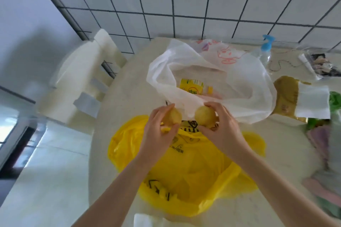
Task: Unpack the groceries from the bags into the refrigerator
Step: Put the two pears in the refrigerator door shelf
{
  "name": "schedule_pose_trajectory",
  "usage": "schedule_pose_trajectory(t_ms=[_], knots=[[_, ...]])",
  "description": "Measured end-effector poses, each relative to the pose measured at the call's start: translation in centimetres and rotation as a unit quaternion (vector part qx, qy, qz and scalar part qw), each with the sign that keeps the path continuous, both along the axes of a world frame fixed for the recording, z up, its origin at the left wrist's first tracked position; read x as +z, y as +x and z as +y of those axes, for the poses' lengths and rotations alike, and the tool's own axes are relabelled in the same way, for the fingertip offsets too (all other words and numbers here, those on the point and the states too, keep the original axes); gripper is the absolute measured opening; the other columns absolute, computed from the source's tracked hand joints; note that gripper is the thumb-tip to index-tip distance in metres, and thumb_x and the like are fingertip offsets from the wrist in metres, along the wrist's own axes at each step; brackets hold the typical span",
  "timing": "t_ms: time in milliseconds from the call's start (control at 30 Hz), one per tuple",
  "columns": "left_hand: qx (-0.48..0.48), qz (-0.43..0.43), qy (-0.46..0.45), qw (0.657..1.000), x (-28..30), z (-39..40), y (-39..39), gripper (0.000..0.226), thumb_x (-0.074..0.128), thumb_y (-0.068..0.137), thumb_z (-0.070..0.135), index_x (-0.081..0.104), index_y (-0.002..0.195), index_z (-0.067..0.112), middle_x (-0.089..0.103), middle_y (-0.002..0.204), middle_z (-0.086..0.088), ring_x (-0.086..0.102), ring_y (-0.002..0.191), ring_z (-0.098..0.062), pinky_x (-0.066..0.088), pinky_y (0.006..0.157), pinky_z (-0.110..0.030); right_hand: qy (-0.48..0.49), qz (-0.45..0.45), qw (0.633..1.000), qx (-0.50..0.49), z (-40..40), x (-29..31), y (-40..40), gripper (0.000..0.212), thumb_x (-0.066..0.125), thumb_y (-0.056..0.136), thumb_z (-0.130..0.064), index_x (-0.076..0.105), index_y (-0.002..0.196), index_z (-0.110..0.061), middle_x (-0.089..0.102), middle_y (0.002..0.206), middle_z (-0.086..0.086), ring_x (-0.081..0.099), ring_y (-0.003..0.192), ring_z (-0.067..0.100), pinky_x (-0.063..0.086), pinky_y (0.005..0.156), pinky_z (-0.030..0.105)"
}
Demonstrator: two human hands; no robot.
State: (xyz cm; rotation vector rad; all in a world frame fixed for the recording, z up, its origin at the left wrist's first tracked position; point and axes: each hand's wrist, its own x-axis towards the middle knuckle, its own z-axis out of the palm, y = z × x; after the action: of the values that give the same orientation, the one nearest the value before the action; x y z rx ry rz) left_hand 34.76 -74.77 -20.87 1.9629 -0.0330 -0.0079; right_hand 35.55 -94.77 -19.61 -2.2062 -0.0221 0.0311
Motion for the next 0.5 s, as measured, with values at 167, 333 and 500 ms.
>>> schedule_pose_trajectory(t_ms=[167,333,500], knots=[[0.12,0.039,-0.037,0.991,1.5,5.6,-9.0,0.049,0.069,0.073,0.031,0.06,0.121,0.039,0.059,0.114,0.018,0.059,0.104,-0.01,0.058,0.081,-0.036,0.043,0.027,0.997,0.055,7.5,0.6,-5.9,0.059,0.081,0.071,-0.019,0.052,0.121,-0.03,0.054,0.117,-0.006,0.054,0.101,0.012,0.053,0.082,0.034],[0.203,0.07,-0.091,0.972,2.5,10.7,-18.4,0.047,0.076,0.073,0.013,0.063,0.11,0.039,0.061,0.114,0.012,0.064,0.099,-0.017,0.058,0.077,-0.029,0.066,0.05,0.993,0.088,14.9,1.2,-13.5,0.058,0.083,0.07,-0.025,0.05,0.119,-0.026,0.054,0.115,-0.004,0.053,0.104,0.014,0.049,0.083,0.025],[0.3,0.075,-0.146,0.94,3.5,15.8,-29.3,0.047,0.076,0.075,0.0,0.063,0.108,0.031,0.064,0.11,0.011,0.066,0.092,-0.014,0.054,0.07,-0.022,0.045,0.095,0.978,0.18,22.8,2.0,-22.5,0.061,0.082,0.072,-0.024,0.046,0.121,-0.028,0.05,0.116,-0.007,0.051,0.104,0.011,0.05,0.086,0.025]])
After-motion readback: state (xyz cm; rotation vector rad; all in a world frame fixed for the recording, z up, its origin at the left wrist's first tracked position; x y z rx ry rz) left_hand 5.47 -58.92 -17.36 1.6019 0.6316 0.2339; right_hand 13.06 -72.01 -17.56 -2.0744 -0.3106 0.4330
